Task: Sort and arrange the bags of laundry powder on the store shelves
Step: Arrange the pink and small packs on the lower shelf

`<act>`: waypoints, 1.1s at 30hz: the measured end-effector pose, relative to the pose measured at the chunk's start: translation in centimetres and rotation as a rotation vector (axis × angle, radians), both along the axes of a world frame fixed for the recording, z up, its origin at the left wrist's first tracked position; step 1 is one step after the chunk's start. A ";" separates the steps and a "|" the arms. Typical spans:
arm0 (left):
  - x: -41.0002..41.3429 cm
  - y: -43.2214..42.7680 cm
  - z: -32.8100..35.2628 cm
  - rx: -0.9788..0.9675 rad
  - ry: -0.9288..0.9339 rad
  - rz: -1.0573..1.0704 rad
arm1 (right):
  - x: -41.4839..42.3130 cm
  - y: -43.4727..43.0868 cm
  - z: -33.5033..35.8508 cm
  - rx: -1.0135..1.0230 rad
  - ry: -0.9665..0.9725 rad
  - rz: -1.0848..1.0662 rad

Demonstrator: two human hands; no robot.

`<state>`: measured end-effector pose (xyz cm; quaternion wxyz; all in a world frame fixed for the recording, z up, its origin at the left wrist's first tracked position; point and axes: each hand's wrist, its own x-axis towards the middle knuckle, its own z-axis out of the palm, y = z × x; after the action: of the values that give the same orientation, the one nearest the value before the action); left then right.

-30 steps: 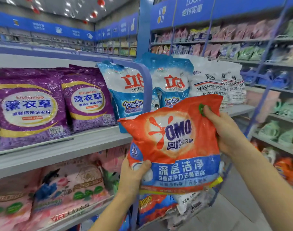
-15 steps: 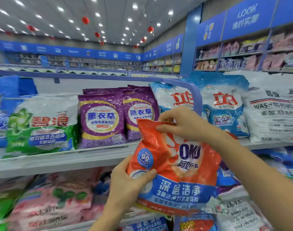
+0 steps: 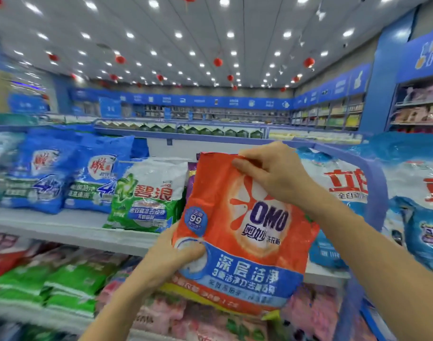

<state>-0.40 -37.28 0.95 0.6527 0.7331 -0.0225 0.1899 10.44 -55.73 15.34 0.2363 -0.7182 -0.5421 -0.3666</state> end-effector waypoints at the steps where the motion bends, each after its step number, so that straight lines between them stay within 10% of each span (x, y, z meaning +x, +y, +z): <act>1: -0.3 0.3 0.2 0.029 0.000 0.009 | -0.1 0.8 0.4 0.009 -0.142 -0.030; 8: -3.6 0.9 -0.1 0.001 -0.073 0.033 | -1.1 5.9 1.7 0.174 -0.651 0.117; 19: -12.6 3.8 -1.5 -0.077 -0.196 0.560 | -6.2 15.9 0.8 0.249 -0.382 0.348; 33: -33.8 21.3 -2.9 -0.312 -0.249 1.128 | -20.6 35.0 -11.3 0.357 0.944 0.850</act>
<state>-34.20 -16.01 -1.97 0.5435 0.4998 0.3220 0.5925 -10.17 -20.77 4.02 0.6882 -0.4752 -0.5474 0.0288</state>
